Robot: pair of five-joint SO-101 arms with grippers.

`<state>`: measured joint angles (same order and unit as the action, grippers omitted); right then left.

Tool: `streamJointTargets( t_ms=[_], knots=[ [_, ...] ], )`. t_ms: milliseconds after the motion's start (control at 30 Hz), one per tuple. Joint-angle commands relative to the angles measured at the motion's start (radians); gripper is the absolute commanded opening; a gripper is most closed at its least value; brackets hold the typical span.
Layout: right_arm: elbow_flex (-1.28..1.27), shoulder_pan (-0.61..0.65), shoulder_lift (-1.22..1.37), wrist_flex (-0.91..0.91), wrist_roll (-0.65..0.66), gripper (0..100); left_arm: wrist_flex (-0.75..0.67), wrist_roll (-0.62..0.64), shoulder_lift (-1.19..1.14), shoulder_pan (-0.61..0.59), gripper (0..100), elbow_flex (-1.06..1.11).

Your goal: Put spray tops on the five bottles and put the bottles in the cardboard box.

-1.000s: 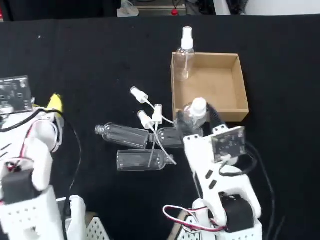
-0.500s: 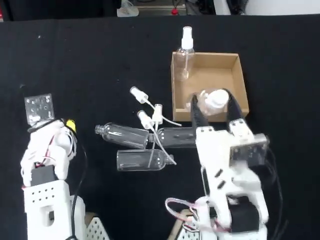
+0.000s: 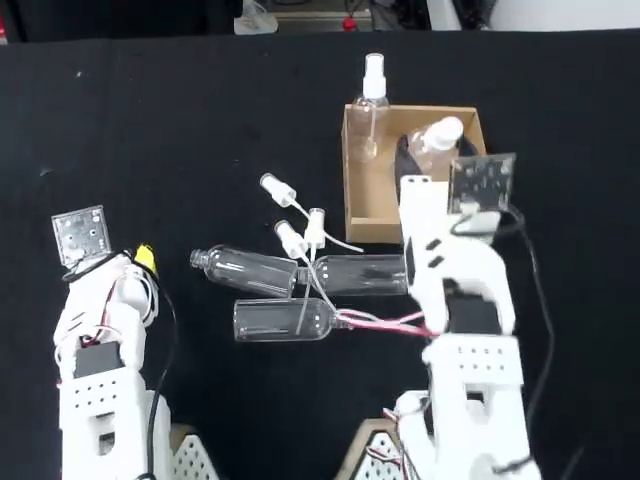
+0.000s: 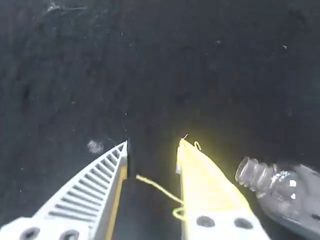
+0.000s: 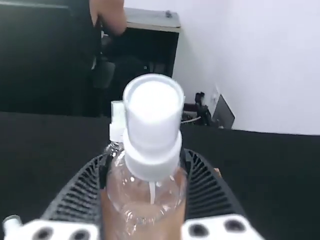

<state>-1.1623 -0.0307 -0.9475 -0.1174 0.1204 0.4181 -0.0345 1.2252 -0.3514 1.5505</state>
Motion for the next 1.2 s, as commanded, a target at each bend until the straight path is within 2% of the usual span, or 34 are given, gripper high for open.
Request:
streamJointTargets(
  t_ms=[0,167,333,833,1167],
  knots=[
    [0.07,-0.017,0.15,0.17,0.003,1.1,-0.031,0.012,0.014,-0.002,16,-0.007],
    [0.07,-0.017,0.32,0.385,0.003,1.1,-0.031,0.012,0.014,-0.002,16,-0.005],
    [0.071,-0.017,0.429,0.491,0.005,1.1,-0.031,0.012,0.012,-0.002,16,-0.005],
    [0.223,-0.017,0.7,0.505,0.005,1.1,-0.031,0.008,0.012,-0.002,16,-0.004],
    [0.236,-0.037,0.76,0.516,0.005,1.4,-0.031,0.008,0.012,-0.002,16,-0.004]
  ],
)
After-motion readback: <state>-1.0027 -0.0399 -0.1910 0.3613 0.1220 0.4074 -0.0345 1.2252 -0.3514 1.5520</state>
